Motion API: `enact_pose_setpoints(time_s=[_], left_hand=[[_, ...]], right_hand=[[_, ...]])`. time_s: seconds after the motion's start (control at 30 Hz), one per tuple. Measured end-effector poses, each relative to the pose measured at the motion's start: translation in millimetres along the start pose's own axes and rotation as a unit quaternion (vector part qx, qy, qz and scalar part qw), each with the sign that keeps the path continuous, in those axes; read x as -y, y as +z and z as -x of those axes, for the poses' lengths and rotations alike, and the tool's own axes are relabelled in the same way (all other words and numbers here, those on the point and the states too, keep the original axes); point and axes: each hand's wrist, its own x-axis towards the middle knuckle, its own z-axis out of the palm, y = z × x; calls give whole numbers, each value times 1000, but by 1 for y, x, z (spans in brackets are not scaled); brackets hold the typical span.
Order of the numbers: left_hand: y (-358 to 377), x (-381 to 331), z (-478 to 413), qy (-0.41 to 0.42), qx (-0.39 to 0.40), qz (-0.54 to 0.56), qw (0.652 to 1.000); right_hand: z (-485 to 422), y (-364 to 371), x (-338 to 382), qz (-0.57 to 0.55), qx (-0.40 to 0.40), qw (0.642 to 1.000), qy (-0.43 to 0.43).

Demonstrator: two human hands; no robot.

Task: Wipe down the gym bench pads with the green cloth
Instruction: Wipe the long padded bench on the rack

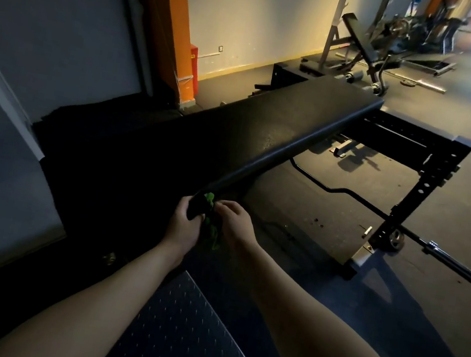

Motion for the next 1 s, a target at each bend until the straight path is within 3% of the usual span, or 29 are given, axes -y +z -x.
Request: enact_pose_setpoints(time_s=[0.07,0.17,0.37,0.47,0.63,0.77,0.87,1.0], left_hand=[[-7,0,-8,14,0,-11,1000],[-14,-4,-16,46,48,-42,997],[-27,6,-40,36,65,-164,984],[-31,10,-59,59,94,-205,972],[-26,10,-90,139,51,-293,945],[-21,11,-120,130,73,-366,919],[-20,19,-139,115,90,-458,877],[-18,33,-149,150,70,-489,856]], right_hand=[[-5,10,-5,-4,-16,999,34],[-8,25,-5,-89,22,993,76],[-27,46,-11,-193,-25,979,56],[-45,46,-10,-125,-61,989,42],[-91,38,-4,-9,-139,990,31],[-119,10,3,-32,-182,982,34],[-146,-6,12,-41,-213,976,20],[-180,-5,16,22,-222,973,63]])
